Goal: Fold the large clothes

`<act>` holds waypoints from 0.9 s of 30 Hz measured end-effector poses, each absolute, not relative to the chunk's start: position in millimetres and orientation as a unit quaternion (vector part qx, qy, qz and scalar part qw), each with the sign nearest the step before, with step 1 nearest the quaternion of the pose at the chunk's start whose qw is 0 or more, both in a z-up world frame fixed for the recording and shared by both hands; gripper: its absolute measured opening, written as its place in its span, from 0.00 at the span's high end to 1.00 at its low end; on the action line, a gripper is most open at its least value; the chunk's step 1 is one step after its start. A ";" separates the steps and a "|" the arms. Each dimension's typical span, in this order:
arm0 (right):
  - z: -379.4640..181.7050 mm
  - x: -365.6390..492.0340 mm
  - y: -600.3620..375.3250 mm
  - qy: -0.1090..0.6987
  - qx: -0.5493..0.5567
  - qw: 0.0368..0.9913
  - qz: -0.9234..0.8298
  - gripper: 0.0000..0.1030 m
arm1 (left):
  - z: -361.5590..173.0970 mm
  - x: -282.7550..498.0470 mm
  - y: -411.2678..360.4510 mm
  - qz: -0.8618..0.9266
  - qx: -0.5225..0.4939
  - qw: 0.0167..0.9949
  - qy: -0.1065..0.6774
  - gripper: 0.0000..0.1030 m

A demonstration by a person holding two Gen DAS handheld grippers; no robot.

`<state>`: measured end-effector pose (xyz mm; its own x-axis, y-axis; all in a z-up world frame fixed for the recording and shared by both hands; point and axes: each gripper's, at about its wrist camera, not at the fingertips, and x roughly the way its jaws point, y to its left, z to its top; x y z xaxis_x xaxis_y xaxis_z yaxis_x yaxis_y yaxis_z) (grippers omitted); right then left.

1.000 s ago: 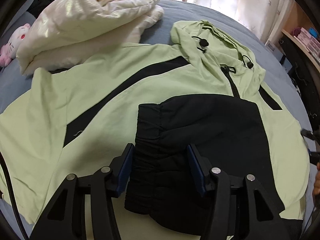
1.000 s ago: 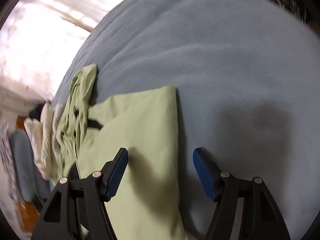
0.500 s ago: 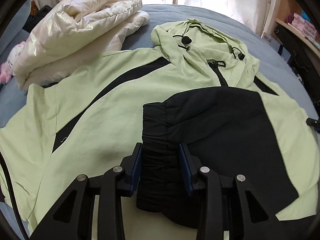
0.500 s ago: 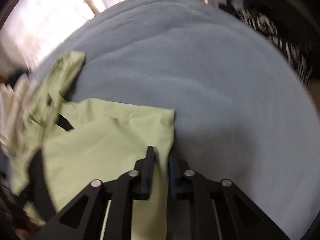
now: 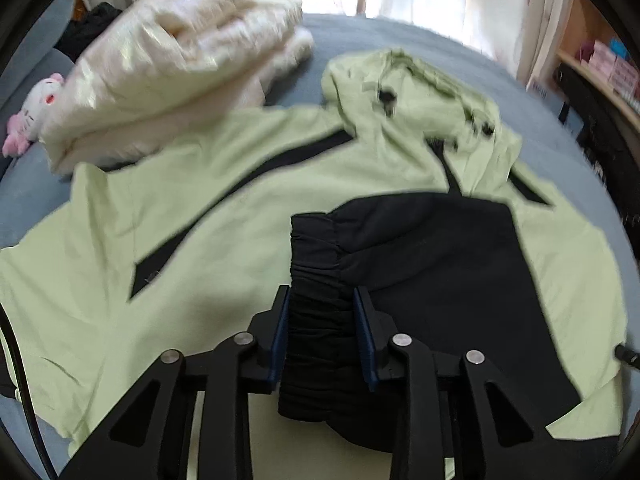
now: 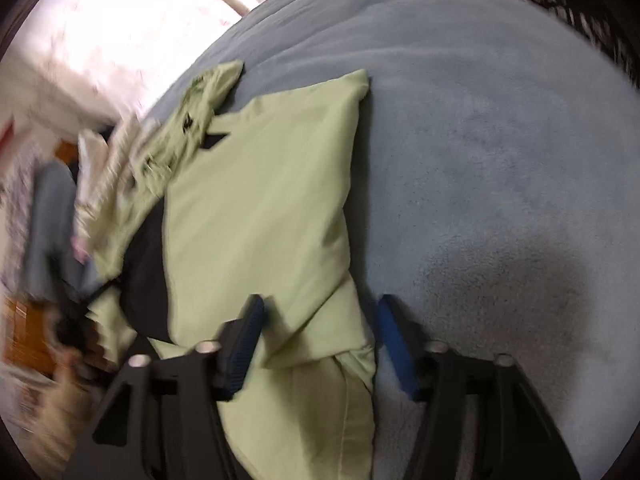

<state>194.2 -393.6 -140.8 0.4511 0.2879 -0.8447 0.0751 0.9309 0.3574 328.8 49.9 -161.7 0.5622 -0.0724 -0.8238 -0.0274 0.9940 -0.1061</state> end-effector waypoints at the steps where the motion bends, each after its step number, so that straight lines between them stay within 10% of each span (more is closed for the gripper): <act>1: -136.1 192.1 -389.2 0.513 0.157 0.842 0.058 0.81 | -156.8 326.5 54.0 -0.009 -0.060 0.887 0.458 0.73; 11: -128.8 192.6 -401.0 0.517 0.177 0.837 -0.008 0.72 | -160.6 316.1 58.8 -0.022 -0.017 0.882 0.470 0.67; 14: -106.2 187.8 -391.4 0.483 0.158 0.861 -0.024 0.72 | -144.9 310.3 61.8 -0.041 -0.004 0.892 0.450 0.51; 18: -93.3 193.5 -361.8 0.456 0.161 0.876 0.004 0.54 | -128.6 310.2 65.7 -0.041 -0.028 0.897 0.439 0.51; 27: -124.8 248.7 -213.3 0.465 0.076 0.876 0.106 0.54 | -164.6 339.8 12.5 -0.043 -0.049 0.873 0.482 0.52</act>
<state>248.7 -213.3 -124.8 0.5454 0.2555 -0.7983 -0.1147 0.9662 0.2309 339.8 12.5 -164.6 0.5308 -0.1227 -0.8386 0.0284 0.9915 -0.1271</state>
